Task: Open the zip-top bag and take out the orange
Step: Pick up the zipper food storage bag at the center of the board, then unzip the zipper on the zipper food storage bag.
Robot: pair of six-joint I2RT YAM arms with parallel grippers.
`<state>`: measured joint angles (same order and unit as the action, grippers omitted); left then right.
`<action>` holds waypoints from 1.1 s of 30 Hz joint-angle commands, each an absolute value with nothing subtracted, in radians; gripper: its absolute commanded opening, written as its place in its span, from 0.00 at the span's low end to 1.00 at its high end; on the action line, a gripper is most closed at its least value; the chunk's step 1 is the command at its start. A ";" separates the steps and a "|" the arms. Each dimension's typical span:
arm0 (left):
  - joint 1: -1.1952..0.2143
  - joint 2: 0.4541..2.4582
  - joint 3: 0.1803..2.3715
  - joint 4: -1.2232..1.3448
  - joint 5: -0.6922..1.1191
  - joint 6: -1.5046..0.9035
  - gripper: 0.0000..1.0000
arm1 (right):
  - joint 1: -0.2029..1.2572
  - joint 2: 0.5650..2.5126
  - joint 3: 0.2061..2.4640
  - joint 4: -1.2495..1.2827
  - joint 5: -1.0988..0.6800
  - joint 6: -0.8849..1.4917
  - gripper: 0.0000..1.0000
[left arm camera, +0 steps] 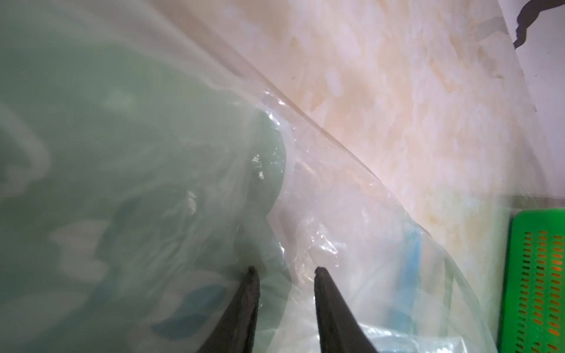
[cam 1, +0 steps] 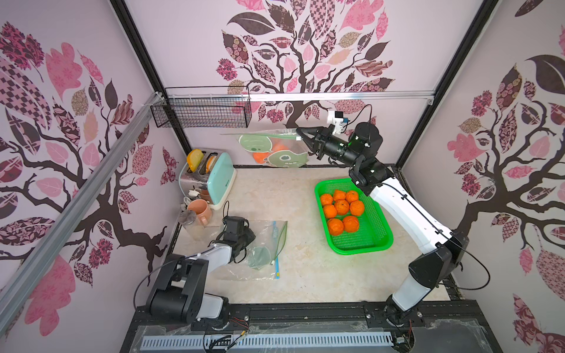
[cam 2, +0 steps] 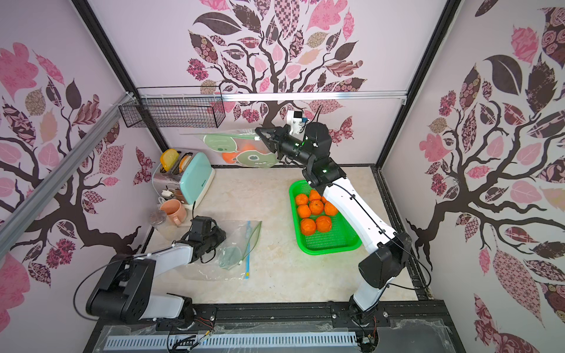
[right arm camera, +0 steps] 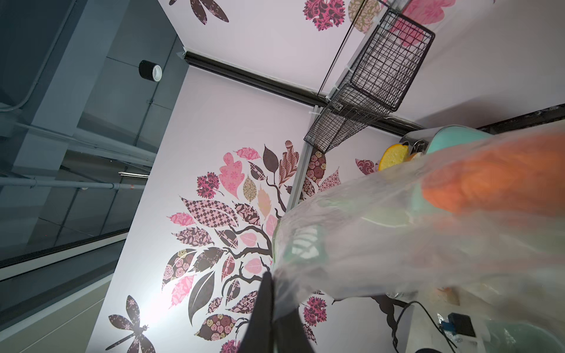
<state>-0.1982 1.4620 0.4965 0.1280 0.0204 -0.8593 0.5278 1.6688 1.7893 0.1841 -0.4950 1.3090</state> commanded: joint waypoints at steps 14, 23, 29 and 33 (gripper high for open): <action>-0.124 1.266 0.665 -0.134 0.128 -0.900 0.72 | 0.532 1.537 1.529 0.346 -0.522 1.322 0.00; 0.133 0.836 0.859 -0.584 0.106 -0.693 0.71 | 0.568 1.545 1.450 0.396 -0.526 1.339 0.00; 0.178 0.671 0.976 -0.628 0.389 -0.423 0.64 | 0.648 1.517 1.198 0.507 -0.515 1.352 0.00; 0.068 0.675 1.012 -0.594 0.618 -0.329 0.65 | 0.676 1.506 1.057 0.557 -0.524 1.360 0.00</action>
